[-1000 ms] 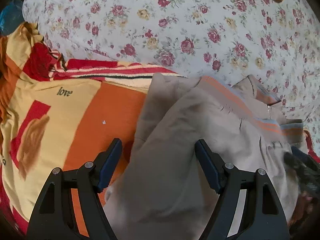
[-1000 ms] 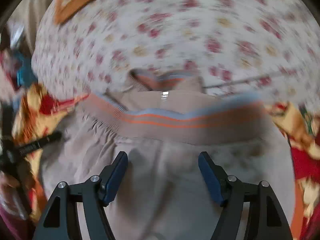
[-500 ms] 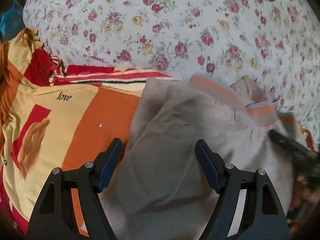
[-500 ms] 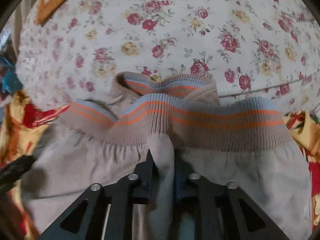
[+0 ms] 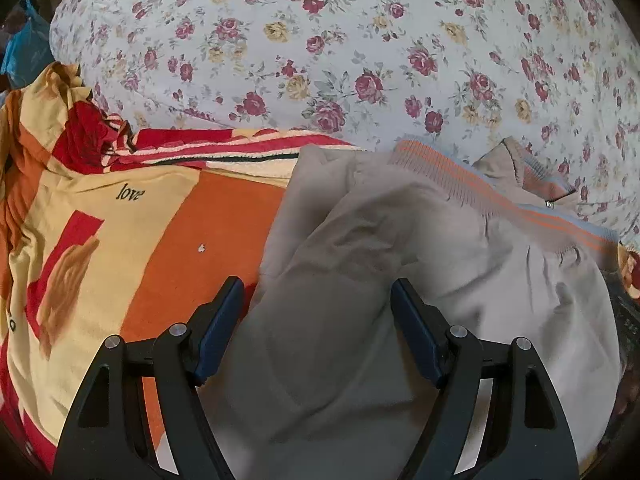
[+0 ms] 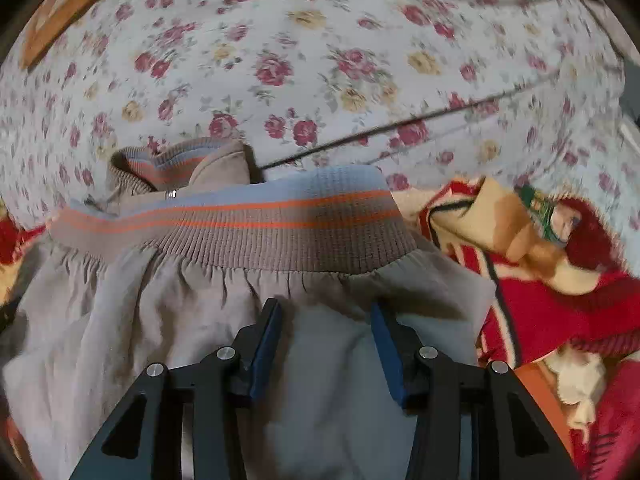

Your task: Fold large clothes

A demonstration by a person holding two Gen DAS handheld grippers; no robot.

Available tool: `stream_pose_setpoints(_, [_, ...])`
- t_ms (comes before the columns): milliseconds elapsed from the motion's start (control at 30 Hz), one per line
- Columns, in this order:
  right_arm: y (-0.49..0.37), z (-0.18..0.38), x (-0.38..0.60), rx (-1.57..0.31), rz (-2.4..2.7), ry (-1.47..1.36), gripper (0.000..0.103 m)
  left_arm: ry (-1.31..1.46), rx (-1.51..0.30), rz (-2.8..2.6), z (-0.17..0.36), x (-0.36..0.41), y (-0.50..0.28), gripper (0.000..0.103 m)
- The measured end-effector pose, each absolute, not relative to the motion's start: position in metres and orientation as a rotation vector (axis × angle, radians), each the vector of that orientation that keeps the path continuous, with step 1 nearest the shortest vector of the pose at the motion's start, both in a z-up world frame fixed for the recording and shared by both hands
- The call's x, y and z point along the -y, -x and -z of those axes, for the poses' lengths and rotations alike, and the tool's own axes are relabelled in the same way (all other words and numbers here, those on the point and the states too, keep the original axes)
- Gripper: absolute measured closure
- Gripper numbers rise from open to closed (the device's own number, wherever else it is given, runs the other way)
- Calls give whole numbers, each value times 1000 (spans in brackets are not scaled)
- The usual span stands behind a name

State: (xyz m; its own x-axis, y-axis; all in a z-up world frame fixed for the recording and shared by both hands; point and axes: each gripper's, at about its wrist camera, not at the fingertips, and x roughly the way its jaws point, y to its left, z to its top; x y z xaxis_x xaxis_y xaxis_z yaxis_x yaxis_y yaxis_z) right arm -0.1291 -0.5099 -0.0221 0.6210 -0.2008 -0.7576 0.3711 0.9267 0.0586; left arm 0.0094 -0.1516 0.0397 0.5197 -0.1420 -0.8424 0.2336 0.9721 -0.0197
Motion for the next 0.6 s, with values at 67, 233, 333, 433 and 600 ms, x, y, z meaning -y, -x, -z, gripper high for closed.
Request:
stream_pose_setpoints(67, [131, 16, 506, -847, 322, -222, 59, -104, -999, 225, -39, 152, -10, 27])
stream_pose_setpoints(233, [171, -11, 505, -798, 297, -263, 54, -95, -1005, 233, -38, 151, -13, 27])
stream_pose_setpoints(333, [172, -2, 507, -827, 351, -220, 49, -78, -1001, 228, -33, 150, -16, 26])
stream_pose_setpoints(433, [165, 21, 506, -915, 375, -161, 49, -66, -1004, 217, -32, 149, -16, 26])
stream_pose_setpoints(600, [201, -23, 498, -824, 331, -238, 46, -57, -994, 222, -51, 148, -2, 27])
